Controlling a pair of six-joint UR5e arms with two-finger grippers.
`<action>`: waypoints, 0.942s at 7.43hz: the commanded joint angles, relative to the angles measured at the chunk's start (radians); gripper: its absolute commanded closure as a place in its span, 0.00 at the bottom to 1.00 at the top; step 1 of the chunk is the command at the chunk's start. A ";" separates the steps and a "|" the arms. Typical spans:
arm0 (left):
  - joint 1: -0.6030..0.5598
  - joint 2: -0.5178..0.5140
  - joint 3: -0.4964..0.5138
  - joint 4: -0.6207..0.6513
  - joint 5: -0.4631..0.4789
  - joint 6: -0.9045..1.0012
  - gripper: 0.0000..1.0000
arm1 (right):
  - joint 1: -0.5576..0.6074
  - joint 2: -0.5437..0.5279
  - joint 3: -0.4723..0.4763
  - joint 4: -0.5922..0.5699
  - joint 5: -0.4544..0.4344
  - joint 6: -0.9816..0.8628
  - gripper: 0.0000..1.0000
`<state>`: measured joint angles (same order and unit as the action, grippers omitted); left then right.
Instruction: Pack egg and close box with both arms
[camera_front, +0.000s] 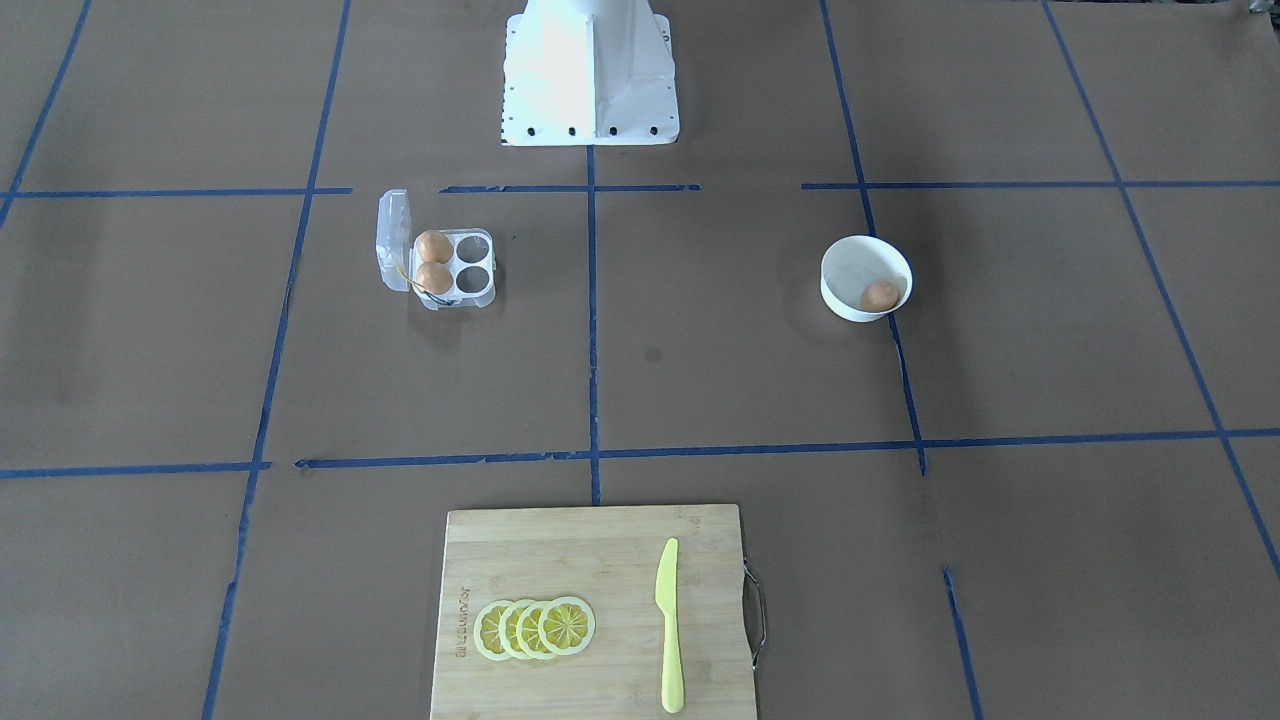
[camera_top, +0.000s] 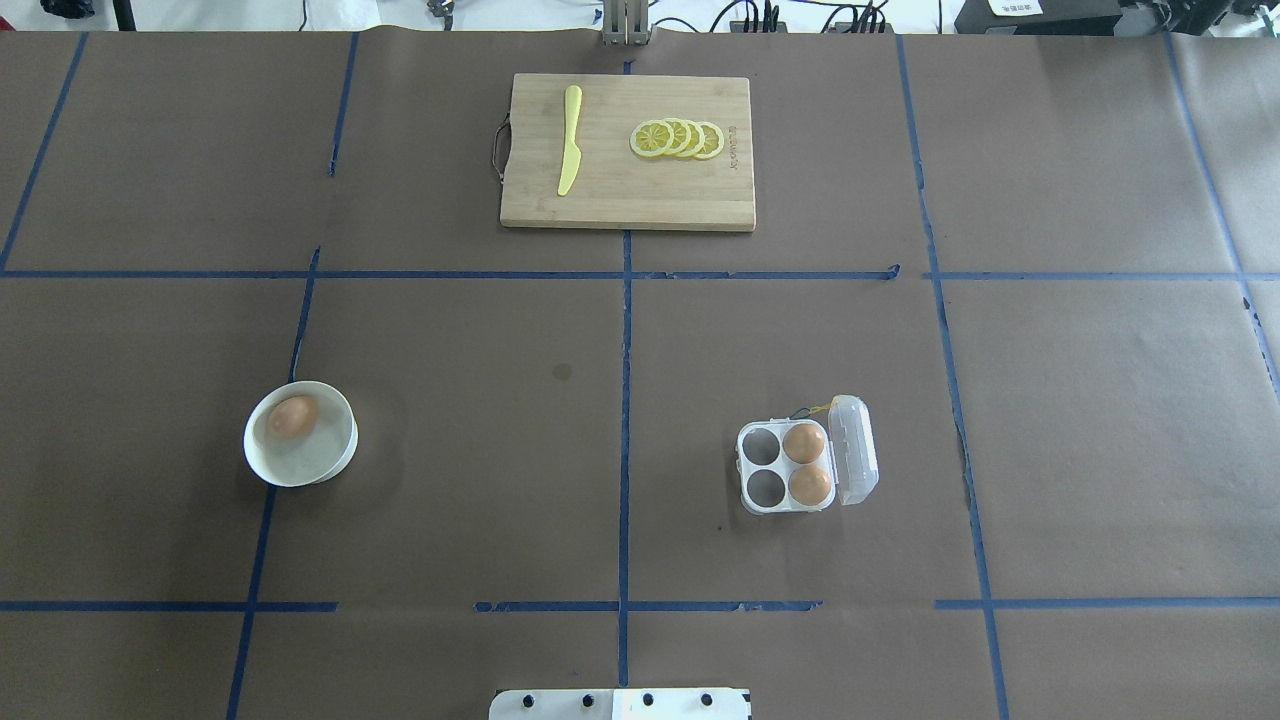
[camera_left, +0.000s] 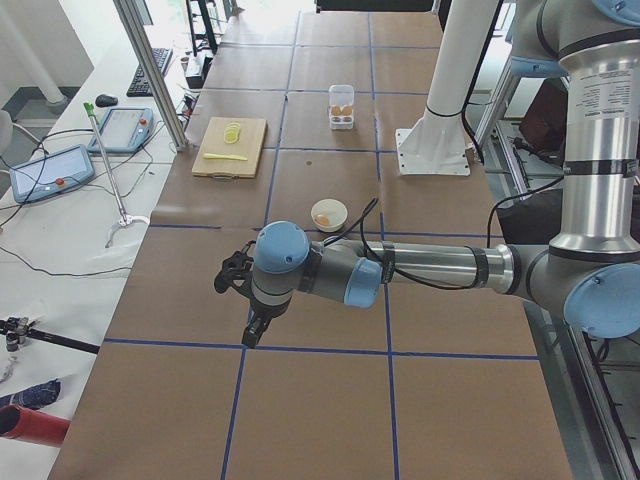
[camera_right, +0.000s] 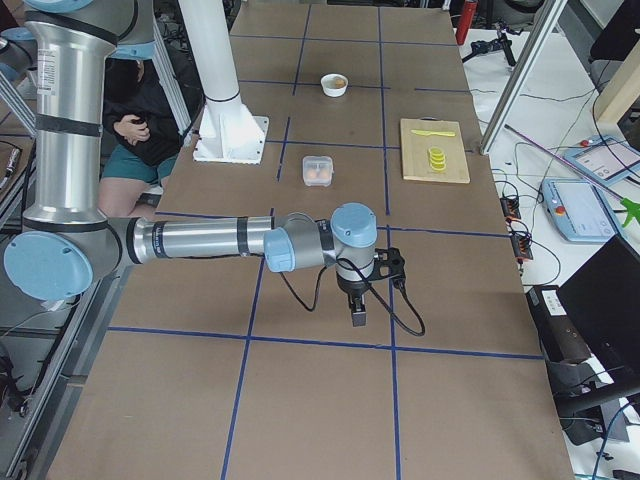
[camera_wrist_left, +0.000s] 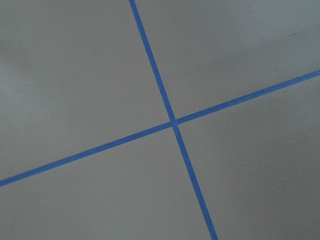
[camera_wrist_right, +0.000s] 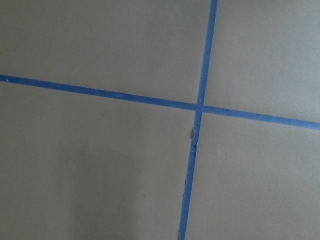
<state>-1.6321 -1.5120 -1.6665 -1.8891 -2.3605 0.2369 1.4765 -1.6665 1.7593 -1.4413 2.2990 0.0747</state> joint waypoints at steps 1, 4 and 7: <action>0.000 -0.010 0.027 -0.265 0.004 -0.004 0.00 | -0.001 0.036 -0.003 -0.001 0.006 0.002 0.00; 0.003 -0.050 0.077 -0.404 -0.010 -0.013 0.00 | 0.001 0.077 -0.004 -0.001 0.013 0.001 0.00; 0.153 -0.050 0.065 -0.470 -0.033 -0.142 0.00 | -0.012 0.091 0.000 0.015 0.013 0.002 0.00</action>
<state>-1.5495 -1.5584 -1.5940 -2.3449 -2.3913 0.1819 1.4674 -1.5799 1.7565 -1.4300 2.3102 0.0762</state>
